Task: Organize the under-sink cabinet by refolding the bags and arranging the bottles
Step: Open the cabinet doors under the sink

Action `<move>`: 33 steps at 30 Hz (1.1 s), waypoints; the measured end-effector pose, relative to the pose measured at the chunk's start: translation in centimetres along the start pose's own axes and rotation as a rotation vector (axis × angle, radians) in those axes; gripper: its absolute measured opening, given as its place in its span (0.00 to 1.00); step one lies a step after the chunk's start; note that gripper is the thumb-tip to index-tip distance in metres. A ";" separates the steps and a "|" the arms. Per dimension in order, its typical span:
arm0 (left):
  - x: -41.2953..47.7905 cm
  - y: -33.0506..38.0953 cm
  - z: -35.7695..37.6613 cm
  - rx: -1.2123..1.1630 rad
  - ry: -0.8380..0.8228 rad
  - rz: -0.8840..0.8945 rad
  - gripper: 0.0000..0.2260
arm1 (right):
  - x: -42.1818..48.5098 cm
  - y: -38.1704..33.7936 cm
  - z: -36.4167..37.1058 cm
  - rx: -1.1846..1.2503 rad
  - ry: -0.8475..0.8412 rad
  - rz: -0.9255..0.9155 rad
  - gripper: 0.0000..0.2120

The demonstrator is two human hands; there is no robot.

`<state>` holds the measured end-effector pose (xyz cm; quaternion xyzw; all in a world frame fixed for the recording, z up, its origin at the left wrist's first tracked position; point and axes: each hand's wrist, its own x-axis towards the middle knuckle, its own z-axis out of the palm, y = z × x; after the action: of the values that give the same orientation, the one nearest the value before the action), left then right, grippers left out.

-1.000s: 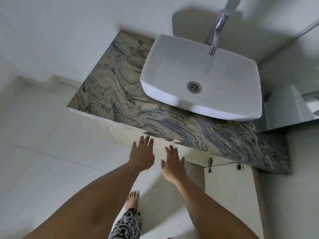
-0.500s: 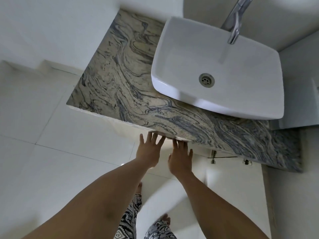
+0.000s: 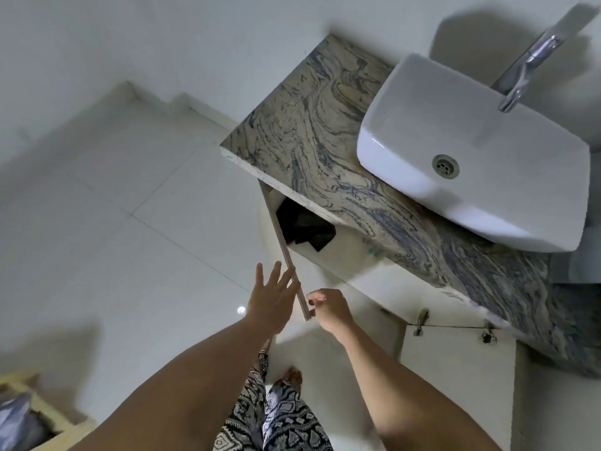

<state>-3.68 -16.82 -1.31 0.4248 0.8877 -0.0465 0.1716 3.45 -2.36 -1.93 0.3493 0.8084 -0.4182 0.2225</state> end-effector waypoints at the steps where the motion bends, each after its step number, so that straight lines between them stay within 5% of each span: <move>1: -0.8 -0.4 0.2 -0.003 0.009 -0.025 0.27 | 0.3 -0.6 0.4 0.069 -0.035 0.018 0.12; 11: -7.2 -4.1 2.6 -0.074 -0.083 -0.226 0.32 | 1.0 -11.2 5.3 -0.198 -0.128 -0.457 0.24; 23: -9.8 -17.9 2.5 -0.213 -0.073 -0.412 0.29 | 4.0 -19.9 12.7 -0.490 -0.170 -0.433 0.28; 33: -9.6 -26.3 2.6 -0.059 -0.076 -0.275 0.28 | 5.5 -24.8 15.8 -0.617 -0.105 -0.333 0.33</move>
<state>-17.66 -41.22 -2.05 0.2917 0.9314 -0.0595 0.2096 -17.76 -23.52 -1.35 0.1067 0.9300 -0.2022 0.2877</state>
